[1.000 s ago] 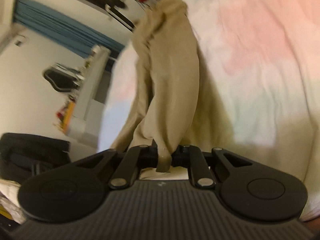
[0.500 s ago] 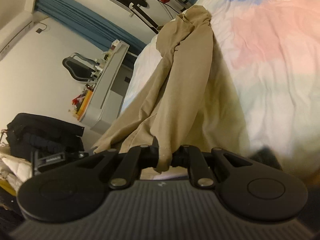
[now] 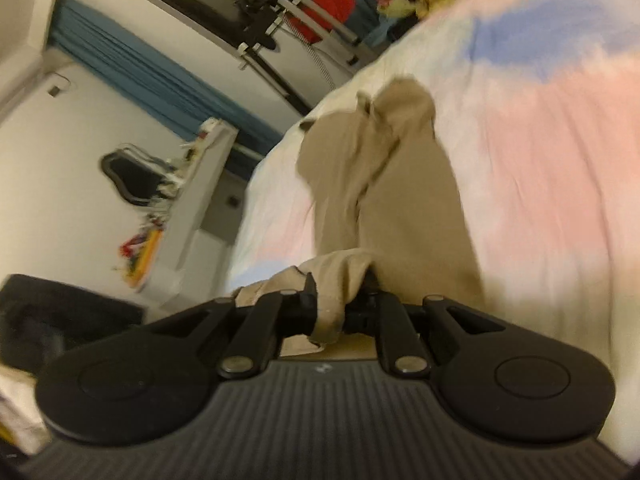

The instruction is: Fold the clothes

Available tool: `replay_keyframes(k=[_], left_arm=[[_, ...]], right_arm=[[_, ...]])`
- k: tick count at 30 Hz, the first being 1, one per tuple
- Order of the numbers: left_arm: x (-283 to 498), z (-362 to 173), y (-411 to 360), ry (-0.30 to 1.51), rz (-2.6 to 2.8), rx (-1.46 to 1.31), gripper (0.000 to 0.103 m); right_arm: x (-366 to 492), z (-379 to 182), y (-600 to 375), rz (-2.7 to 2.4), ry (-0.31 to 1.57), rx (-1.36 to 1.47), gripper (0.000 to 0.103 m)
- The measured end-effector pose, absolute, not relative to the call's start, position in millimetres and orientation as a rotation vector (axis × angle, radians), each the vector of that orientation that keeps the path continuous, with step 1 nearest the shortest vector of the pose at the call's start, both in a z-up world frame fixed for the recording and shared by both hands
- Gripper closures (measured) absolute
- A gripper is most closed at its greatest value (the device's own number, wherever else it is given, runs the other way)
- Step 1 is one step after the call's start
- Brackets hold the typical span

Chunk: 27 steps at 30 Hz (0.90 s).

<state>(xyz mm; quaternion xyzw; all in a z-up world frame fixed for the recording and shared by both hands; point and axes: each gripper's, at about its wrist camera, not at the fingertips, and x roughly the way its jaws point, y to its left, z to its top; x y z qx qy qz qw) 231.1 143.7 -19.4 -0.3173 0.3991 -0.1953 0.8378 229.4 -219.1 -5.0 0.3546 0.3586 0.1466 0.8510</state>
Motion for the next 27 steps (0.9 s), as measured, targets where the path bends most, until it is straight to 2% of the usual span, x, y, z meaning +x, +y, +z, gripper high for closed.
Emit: replay_keyframes(k=[4, 10, 16, 18, 20, 22, 23, 24, 27], left_arm=[[293, -25, 129, 0.802, -0.328, -0.57, 0.098], [373, -71, 106, 0.816, -0.264, -0.465, 0.098], [392, -109, 87, 0.81, -0.267, -0.364, 0.097], [386, -113, 85, 0.805, -0.269, -0.354, 0.089], [378, -113, 86, 0.796, -0.285, -0.368, 0.057], [365, -110, 88, 0.783, -0.296, -0.394, 0.051], [355, -105, 89, 0.776, -0.302, -0.399, 0.049], [344, -100, 89, 0.765, -0.302, -0.387, 0.048], [308, -79, 85, 0.694, -0.271, -0.296, 0.038]], right_arm=[[299, -19, -206, 0.269, 0.735, 0.673, 0.09], [380, -70, -196, 0.22, 0.776, 0.576, 0.089], [405, -102, -197, 0.238, 0.815, 0.494, 0.089], [404, -105, -197, 0.246, 0.819, 0.488, 0.089], [400, -103, -198, 0.247, 0.807, 0.493, 0.086], [388, -96, -198, 0.239, 0.786, 0.483, 0.07], [381, -91, -197, 0.232, 0.77, 0.47, 0.049], [371, -86, -195, 0.228, 0.746, 0.453, 0.035], [338, -66, -184, 0.24, 0.679, 0.37, 0.034]])
